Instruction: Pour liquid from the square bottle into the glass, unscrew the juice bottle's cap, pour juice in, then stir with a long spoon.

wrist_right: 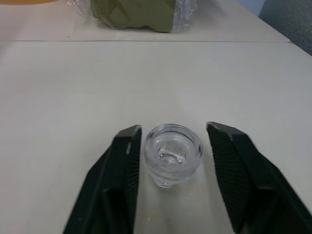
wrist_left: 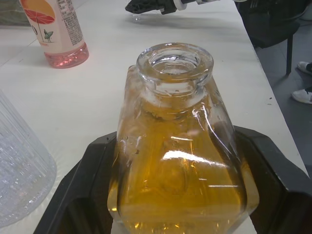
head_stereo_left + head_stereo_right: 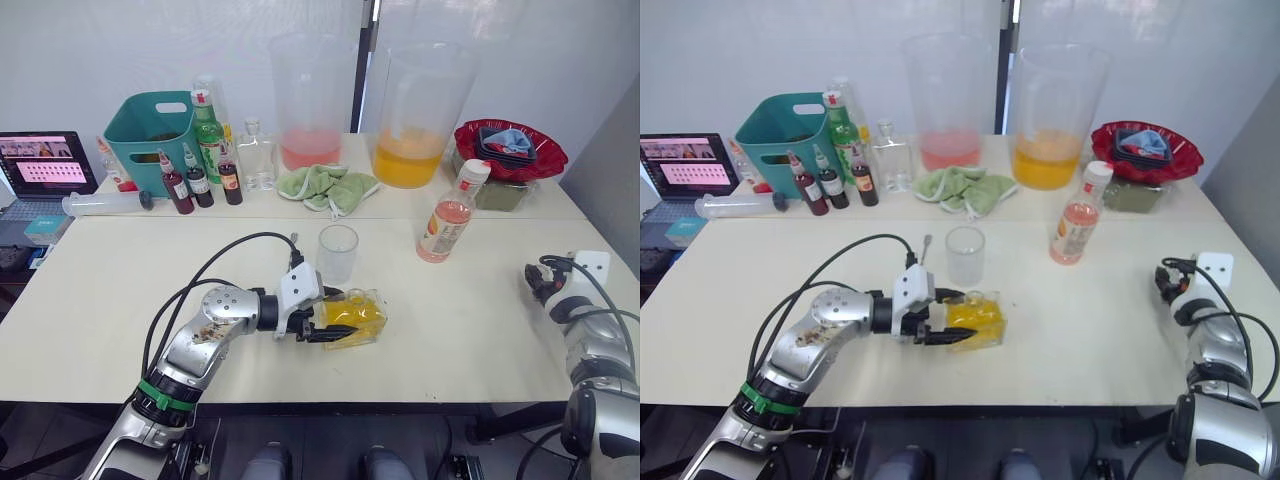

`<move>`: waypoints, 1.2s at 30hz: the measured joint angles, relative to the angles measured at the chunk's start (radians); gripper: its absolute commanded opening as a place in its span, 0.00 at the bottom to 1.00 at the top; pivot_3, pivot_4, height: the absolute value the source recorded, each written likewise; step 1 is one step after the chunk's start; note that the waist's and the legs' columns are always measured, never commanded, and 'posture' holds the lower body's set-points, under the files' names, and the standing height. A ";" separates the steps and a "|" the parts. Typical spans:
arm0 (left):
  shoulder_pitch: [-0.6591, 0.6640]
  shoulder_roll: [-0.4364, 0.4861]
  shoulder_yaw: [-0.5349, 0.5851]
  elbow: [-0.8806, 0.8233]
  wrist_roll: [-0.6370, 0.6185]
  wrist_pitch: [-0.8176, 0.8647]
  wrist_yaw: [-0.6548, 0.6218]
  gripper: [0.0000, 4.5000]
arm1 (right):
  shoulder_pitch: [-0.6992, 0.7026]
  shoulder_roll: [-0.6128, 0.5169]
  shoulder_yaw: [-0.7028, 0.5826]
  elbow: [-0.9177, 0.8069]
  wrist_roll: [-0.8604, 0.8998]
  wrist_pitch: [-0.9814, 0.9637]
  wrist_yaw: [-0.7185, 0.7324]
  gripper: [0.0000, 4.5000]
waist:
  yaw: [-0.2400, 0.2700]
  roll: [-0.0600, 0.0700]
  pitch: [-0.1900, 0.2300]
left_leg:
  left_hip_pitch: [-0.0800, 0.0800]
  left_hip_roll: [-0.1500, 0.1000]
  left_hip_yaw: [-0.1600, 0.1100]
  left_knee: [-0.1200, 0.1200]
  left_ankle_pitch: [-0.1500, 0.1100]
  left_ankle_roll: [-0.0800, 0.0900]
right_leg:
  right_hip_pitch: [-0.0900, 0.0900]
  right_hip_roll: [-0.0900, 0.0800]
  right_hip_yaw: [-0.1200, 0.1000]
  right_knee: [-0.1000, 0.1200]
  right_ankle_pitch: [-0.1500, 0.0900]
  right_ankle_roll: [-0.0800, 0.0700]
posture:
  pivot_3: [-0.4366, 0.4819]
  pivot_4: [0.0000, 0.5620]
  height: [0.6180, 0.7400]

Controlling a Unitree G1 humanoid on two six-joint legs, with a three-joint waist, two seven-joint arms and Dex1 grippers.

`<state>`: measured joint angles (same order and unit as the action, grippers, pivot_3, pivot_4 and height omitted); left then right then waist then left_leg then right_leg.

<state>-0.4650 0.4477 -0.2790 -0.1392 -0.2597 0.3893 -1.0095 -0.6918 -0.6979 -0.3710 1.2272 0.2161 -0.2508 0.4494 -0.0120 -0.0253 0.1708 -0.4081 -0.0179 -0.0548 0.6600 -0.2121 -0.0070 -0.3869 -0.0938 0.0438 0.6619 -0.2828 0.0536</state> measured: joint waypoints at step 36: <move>-0.029 -0.015 0.024 0.075 -0.019 -0.033 -0.041 0.61 | 0.369 -0.178 0.059 -1.209 0.458 0.783 0.710 0.99 | -0.002 0.007 0.000 | -0.002 0.001 -0.001 0.000 0.000 0.000 | -0.001 0.001 0.000 -0.003 0.000 0.002 | 0.48 0.27 1.00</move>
<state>-0.4939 0.4325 -0.2551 -0.0643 -0.2785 0.3560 -1.0506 -0.3233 -0.8763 -0.3117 0.0186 0.6745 0.5325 1.1597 -0.0141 -0.0187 0.1709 -0.4102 -0.0169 -0.0562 0.6601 -0.2124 -0.0066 -0.3881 -0.0924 0.0434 0.6592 -0.2823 0.0554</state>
